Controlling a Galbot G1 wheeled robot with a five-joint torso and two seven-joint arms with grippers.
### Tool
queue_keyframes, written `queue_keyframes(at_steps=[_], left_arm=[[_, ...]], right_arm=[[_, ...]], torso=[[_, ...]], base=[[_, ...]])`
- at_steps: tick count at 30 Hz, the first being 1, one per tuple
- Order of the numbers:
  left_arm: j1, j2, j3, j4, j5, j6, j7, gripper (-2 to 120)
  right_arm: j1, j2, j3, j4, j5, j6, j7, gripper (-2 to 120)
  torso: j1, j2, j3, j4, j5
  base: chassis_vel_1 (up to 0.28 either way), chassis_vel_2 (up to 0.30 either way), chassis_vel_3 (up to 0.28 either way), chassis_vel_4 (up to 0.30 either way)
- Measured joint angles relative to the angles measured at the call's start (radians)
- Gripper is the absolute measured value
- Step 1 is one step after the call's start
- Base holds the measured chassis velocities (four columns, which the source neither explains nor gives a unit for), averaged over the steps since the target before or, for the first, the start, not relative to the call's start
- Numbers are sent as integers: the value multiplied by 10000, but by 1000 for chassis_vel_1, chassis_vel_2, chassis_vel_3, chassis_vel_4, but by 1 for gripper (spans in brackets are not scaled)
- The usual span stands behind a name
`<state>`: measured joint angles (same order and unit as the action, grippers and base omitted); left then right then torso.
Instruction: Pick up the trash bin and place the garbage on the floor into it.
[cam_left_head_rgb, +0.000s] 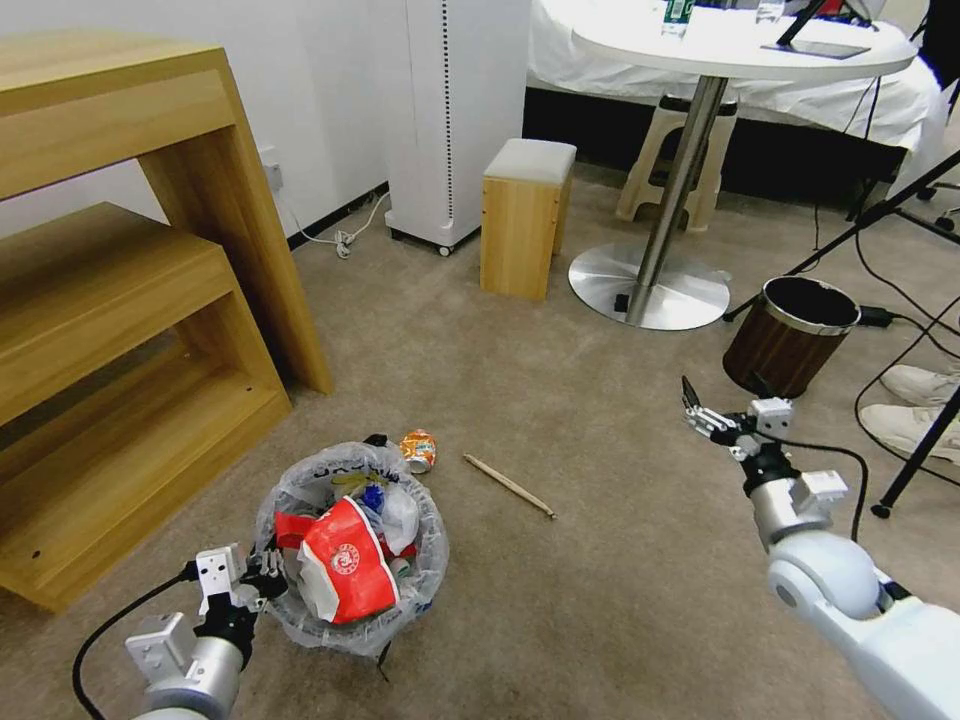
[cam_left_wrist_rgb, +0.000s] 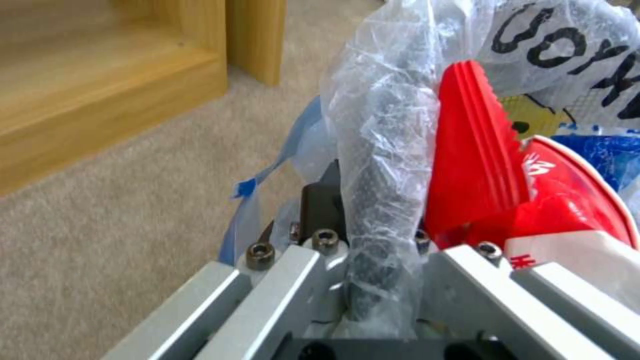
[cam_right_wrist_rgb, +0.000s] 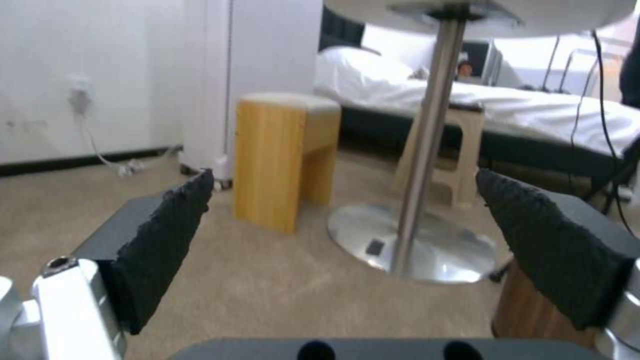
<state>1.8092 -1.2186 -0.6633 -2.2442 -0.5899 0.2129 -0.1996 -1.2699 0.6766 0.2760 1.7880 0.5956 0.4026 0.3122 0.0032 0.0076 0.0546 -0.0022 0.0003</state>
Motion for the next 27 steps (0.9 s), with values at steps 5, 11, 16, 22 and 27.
queue_keyframes(at_steps=[5, 11, 16, 22, 27], left_arm=[[-141, 273, -476, -116, -612, 160, -185, 1], [-354, 766, -856, 79, -1303, 232, -349, 1], [-555, 1001, -996, 376, -1652, 235, -366, 1], [-502, 1335, -1329, 515, -1964, 306, -426, 1], [-230, 1312, -1649, 277, -2027, 357, -530, 1]], right_arm=[[-531, 26, 558, 268, -188, 76, -172, 100], [-1135, 28, 1179, 577, -252, 119, -291, 100], [-1442, 193, 1548, 625, -436, 309, -417, 100], [-1647, 362, 1932, 527, -617, 639, -711, 100], [-1613, 475, 1989, 503, -481, 640, -717, 100]], torso=[[0, 0, 0, -1, -3], [0, 0, 0, -2, -7], [0, 0, 0, -3, -4], [-1, 0, 0, -4, -4], [-1, 0, 0, -1, -3]], base=[[0, 0, 0, 0], [0, 0, 0, 0], [0, 0, 0, 0], [0, 0, 0, 0], [0, 0, 0, 0]])
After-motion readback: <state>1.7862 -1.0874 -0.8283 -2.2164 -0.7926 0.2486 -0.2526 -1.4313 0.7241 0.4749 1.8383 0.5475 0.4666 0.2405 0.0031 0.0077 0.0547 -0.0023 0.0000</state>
